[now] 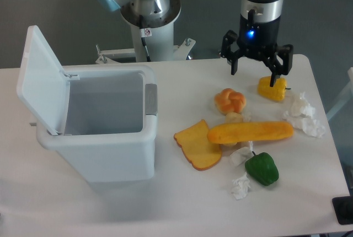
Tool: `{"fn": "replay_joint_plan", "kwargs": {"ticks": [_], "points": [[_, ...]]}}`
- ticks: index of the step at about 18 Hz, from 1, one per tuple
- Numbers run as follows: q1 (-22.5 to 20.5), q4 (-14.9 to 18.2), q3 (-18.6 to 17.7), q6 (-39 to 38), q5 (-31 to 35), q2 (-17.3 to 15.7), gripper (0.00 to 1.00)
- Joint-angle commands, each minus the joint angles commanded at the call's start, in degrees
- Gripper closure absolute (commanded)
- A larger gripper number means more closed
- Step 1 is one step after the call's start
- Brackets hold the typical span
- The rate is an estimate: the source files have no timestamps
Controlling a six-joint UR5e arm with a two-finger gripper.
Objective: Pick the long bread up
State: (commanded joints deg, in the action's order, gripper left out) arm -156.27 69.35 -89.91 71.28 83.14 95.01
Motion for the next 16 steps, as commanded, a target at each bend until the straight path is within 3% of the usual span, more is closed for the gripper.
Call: {"fn": "replay_joint_plan", "kwargs": {"ticks": [8, 11, 16], "points": [[0.4, -0.2, -0.2, 0.8, -0.1, -0.3, 0.0], [0.4, -2.2, -0.3, 0.5, -0.3, 0.4, 0.0], [0.4, -2.9, -1.8, -1.1, -0.4, 0.2, 0.0]]}}
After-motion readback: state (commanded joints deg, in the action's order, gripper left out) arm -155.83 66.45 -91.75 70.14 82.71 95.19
